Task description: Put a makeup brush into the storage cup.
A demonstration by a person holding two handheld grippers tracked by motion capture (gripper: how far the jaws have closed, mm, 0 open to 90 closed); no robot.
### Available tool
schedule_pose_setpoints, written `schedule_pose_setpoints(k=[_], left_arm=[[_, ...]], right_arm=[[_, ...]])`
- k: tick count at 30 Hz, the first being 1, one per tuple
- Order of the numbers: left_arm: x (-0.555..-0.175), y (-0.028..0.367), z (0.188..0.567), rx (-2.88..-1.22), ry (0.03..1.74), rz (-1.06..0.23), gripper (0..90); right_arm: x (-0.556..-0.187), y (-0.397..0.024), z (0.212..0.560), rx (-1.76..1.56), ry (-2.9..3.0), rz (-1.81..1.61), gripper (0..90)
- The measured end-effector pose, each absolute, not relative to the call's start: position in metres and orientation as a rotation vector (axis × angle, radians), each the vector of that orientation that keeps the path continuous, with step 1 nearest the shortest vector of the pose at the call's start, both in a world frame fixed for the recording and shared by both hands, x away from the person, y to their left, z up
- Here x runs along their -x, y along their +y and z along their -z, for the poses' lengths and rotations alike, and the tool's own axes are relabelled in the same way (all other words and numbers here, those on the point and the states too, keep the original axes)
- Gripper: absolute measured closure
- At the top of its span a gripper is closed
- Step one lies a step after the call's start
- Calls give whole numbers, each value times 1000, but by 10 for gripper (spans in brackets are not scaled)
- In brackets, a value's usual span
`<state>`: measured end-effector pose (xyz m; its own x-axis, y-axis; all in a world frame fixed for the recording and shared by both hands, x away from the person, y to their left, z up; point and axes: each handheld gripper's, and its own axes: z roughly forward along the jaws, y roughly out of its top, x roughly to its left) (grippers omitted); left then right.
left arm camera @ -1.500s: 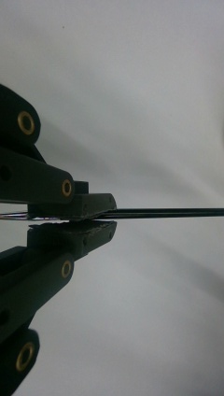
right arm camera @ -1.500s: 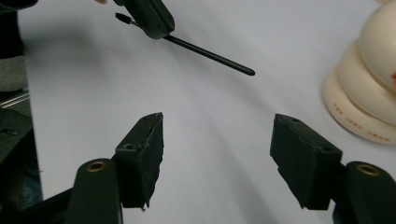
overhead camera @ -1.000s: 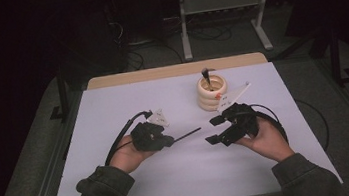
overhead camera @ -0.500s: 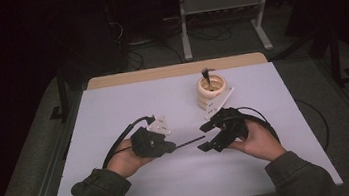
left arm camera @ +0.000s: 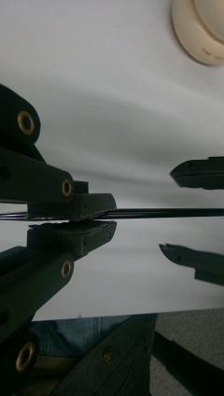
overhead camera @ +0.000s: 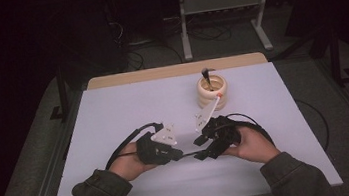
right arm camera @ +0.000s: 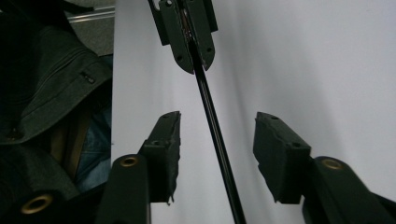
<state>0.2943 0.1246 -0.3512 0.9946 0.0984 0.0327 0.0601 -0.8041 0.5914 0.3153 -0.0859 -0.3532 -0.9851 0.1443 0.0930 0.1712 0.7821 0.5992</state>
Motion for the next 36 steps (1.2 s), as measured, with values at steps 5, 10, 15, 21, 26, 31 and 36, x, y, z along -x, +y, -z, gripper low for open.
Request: schedule_pose_setpoints(k=[5,10,15,21,26,31,36], left_arm=[[-292,123,351,-2502,66,-77,860],[-289,120,351,-2488,37,-69,859],[-287,119,351,-2484,19,-60,860],[-287,118,351,-2478,16,-53,860],[-287,118,352,-2483,12,-56,859],[-292,121,353,-2454,84,-37,804],[-296,136,349,-2368,173,-17,612]], right_arm=[[-314,-83,359,220,-2926,954,579],[-311,-81,361,189,-2930,938,662],[-310,-80,362,160,-2917,919,700],[-308,-76,371,130,-2876,917,746],[-309,-74,376,96,-2883,900,830],[-306,-75,377,100,-2891,911,845],[-305,-88,382,158,-2864,966,845]])
